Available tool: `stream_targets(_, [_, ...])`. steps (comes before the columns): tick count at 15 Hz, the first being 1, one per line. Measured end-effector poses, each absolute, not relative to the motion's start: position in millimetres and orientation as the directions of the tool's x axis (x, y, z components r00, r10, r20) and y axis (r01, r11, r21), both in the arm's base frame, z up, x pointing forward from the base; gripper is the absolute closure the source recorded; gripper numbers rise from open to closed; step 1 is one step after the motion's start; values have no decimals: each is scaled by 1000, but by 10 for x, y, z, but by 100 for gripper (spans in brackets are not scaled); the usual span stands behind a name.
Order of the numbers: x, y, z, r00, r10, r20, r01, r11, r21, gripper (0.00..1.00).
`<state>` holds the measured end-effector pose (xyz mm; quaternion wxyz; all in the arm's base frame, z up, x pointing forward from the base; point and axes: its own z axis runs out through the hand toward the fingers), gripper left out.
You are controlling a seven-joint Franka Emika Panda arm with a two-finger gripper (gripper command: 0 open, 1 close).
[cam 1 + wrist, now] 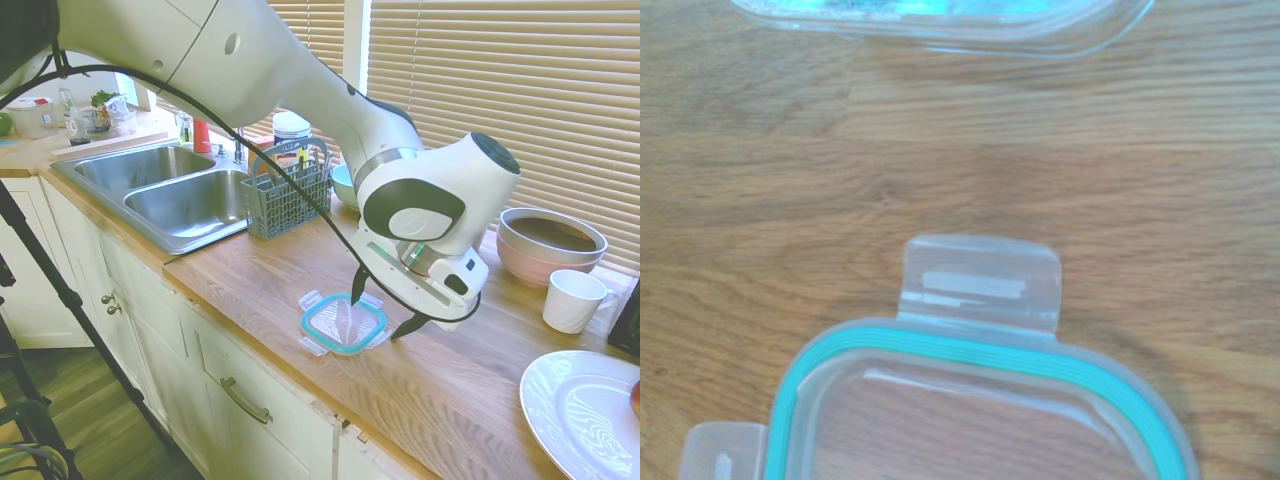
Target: Cover the lid of the food container
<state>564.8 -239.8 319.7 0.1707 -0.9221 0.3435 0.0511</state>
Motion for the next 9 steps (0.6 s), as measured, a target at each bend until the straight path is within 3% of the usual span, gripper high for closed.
stream_targets(9, [5470, -2369, 3185, 747, -626, -225, -665, -697, -268, 0])
